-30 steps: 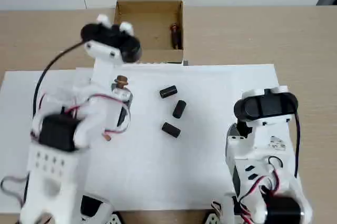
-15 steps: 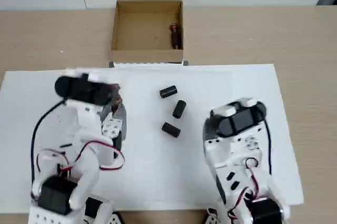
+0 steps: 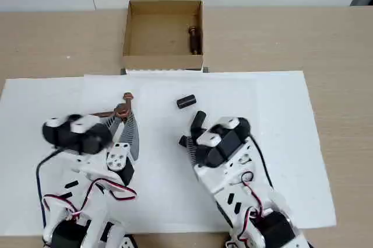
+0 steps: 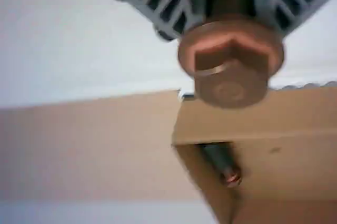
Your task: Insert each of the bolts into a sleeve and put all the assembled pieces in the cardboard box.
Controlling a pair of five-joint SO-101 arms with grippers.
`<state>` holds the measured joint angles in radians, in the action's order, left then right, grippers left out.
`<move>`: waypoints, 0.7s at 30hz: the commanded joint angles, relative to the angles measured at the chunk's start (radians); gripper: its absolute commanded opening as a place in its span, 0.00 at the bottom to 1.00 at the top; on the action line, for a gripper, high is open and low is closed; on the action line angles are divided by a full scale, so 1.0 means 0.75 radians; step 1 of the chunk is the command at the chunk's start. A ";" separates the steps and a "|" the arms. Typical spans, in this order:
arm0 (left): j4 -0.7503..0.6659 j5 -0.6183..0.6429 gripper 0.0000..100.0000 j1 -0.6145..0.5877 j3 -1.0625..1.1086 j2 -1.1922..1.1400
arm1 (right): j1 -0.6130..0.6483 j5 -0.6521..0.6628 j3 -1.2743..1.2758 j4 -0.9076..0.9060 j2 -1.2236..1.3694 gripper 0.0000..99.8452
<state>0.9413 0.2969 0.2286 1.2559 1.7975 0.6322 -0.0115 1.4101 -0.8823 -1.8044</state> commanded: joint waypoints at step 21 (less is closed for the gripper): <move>-0.209 0.417 0.00 0.231 0.046 0.027 | 0.218 0.186 0.133 0.263 -0.011 0.00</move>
<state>0.8216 0.6068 0.3959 1.2942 1.8052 0.7672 0.1143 1.5236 -0.7104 -1.8044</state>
